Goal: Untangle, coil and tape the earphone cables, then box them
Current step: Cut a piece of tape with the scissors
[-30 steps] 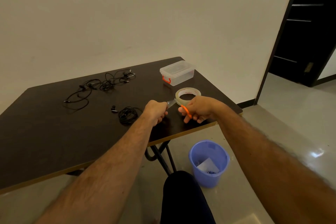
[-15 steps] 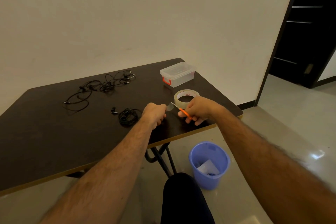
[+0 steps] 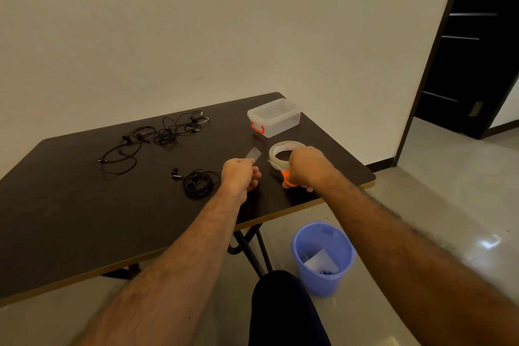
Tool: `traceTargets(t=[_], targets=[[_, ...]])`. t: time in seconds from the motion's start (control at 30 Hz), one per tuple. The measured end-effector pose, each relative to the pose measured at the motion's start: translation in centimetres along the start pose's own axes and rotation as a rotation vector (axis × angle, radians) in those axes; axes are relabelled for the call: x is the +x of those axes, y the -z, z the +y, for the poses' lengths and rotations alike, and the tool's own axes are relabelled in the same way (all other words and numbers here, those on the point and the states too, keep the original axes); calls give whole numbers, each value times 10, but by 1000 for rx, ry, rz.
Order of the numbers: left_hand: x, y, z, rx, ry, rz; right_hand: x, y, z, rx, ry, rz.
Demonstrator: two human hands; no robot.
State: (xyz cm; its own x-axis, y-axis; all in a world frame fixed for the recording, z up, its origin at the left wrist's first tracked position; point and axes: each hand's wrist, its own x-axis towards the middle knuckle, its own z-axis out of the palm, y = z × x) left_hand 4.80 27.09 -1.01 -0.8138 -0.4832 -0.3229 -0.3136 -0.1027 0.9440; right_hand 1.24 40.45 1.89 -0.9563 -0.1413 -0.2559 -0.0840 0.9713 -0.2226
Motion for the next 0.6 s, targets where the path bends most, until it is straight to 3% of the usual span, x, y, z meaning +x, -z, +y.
traceTargets(t=[0.27, 0.43, 0.6], targets=[[-14, -17, -5, -222, 77, -105, 1, 6, -15, -172, 53, -93], [-12, -18, -7, -251, 54, -80, 9, 8, -23, -210, 0, -223], [-12, -18, -10, -254, 82, -73, 11, 7, -28, -273, -3, -233]])
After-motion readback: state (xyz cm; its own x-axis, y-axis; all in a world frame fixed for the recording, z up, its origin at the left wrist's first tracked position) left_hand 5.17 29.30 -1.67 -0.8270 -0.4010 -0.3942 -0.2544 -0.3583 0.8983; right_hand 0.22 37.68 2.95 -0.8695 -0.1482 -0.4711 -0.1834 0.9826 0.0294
